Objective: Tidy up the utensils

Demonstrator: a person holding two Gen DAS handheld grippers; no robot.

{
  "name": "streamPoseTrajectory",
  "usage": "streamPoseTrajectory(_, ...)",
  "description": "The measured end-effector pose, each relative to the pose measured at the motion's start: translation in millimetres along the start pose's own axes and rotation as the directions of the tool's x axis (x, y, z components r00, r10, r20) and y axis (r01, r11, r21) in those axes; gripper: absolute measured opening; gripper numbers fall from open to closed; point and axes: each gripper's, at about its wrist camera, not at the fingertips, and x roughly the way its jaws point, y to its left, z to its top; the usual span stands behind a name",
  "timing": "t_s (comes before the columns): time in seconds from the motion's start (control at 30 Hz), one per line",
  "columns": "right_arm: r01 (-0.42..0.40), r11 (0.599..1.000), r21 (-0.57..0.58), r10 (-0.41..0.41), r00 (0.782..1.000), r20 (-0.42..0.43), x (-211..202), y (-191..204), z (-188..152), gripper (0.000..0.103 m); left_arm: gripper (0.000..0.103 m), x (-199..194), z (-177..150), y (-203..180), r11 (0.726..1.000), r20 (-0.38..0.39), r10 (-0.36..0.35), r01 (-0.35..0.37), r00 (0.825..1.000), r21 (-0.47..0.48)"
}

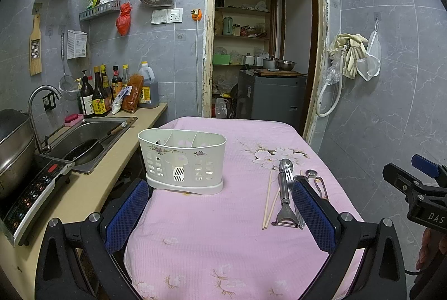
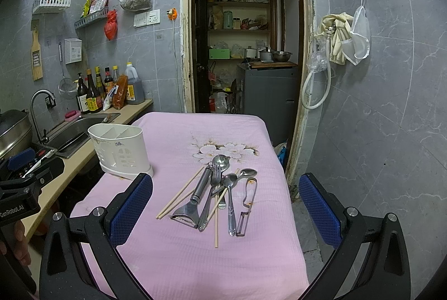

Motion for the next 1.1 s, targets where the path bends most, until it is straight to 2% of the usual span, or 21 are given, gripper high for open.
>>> streamPoseTrajectory(1.1, 0.002, 1.000, -0.001, -0.002, 1.000, -0.003, -0.2, 2.0, 2.7, 0.102, 0.103, -0.1, -0.1, 0.2, 1.000, 0.000, -0.001, 0.001, 1.000, -0.002)
